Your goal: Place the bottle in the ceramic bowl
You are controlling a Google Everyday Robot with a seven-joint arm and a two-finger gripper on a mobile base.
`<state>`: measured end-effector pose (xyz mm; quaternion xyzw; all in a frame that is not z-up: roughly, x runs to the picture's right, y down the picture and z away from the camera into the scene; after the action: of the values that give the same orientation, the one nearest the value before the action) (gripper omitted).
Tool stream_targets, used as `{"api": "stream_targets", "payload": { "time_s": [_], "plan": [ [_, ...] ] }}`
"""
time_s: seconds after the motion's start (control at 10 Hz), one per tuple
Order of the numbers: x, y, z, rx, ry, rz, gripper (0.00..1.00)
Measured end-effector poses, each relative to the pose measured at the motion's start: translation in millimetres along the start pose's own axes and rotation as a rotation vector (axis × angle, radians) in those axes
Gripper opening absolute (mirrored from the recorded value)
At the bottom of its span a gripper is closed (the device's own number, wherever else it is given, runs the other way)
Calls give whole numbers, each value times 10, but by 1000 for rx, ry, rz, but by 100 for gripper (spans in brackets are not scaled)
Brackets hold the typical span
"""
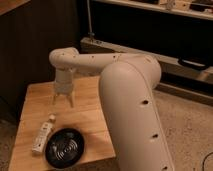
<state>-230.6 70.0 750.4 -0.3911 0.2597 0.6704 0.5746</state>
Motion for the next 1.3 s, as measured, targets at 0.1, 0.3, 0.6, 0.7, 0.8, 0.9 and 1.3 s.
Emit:
{"api": "stream_targets", "payload": {
  "time_s": [0.1, 0.3, 0.6, 0.7, 0.8, 0.9, 1.3],
  "plan": [
    [-10, -17, -7, 0, -1, 3, 65],
    [-14, -20, -7, 1, -2, 4, 65],
    [-39, -37, -9, -2, 8, 30, 65],
    [-71, -24, -4, -1, 16, 69, 65],
    [-94, 19, 7, 0, 23, 84, 65],
    [-124, 75, 17, 3, 29, 101, 65],
    [-208, 264, 103, 11, 47, 140, 65]
  ]
}}
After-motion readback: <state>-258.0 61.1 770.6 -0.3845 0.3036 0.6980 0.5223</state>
